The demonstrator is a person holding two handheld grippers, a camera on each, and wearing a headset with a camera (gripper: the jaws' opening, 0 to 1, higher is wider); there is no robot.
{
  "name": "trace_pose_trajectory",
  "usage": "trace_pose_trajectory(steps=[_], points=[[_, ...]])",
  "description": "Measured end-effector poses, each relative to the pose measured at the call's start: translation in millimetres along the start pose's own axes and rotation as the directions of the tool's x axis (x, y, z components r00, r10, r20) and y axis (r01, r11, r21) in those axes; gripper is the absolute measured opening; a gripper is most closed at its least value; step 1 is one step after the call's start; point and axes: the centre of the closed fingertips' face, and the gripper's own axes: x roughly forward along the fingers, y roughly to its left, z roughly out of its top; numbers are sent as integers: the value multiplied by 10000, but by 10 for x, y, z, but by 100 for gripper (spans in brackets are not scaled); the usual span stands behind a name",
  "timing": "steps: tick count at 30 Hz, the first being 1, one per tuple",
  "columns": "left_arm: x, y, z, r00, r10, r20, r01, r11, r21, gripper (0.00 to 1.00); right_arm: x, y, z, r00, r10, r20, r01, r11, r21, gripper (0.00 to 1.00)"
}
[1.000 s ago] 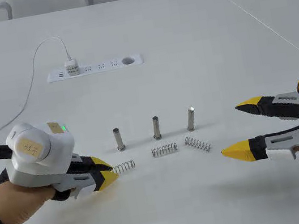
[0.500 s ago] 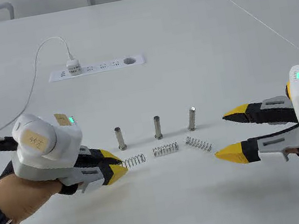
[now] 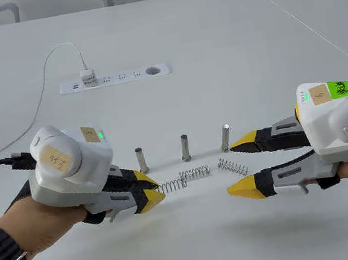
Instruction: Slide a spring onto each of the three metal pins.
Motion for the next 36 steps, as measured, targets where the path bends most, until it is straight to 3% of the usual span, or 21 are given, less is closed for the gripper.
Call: trace_pose_trajectory(steps=[21, 36], points=[[48, -203, 216, 9984, -533, 166, 520, 9961, 708, 10, 278, 258, 130, 9938, 1083, -262, -1103, 9895, -935, 28], [59, -303, 322, 9966, -809, 168, 787, 9914, 1044, 10, 316, 286, 59, 9917, 1095, -671, -1189, 9805, -1565, 14]])
